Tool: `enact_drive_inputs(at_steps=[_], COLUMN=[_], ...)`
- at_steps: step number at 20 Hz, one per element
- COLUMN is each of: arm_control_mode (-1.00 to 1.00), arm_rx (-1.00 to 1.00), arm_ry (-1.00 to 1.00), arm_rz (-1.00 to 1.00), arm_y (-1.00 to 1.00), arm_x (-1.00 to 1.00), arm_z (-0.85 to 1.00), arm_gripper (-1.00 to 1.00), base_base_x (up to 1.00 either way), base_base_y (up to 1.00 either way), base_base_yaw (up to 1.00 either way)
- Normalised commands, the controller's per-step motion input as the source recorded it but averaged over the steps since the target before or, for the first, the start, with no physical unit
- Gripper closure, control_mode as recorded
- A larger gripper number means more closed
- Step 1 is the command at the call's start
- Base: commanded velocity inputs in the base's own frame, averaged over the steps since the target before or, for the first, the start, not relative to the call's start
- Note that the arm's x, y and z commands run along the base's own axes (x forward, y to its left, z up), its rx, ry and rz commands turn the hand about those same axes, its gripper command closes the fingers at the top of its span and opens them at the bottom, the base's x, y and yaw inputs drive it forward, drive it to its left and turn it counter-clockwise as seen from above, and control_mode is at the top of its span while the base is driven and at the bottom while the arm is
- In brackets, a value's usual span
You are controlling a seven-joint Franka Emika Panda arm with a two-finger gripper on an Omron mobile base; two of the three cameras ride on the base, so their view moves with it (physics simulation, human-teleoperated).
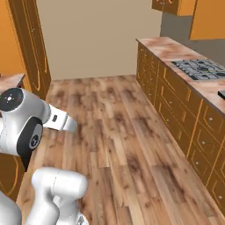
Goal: Locate and retrieve the soap dispenser and soap dispenser from the cabinet. Place them next to the sink.
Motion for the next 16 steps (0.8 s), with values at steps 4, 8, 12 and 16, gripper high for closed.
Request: enact_drive_inputs(at_steps=[4,8,12,16], arm_control_mode=[1.0,1.0,1.0,1.0], arm_rx=[0.0,0.0,0.0,0.0], arm_ry=[0.0,0.0,0.0,0.0], arm_rz=[0.0,0.0,0.0,0.0], arm_y=[0.0,0.0,0.0,0.0], arm_x=[0.0,0.0,0.0,0.0], arm_z=[0.0,0.0,0.0,0.0], arm_gripper=[-1.0,-1.0,-1.0,-1.0], base_base_x=[0.0,0.0,0.0,0.0], base_base_y=[0.0,0.0,0.0,0.0], base_base_yaw=[-0.45,-0.45,-0.45,-0.45])
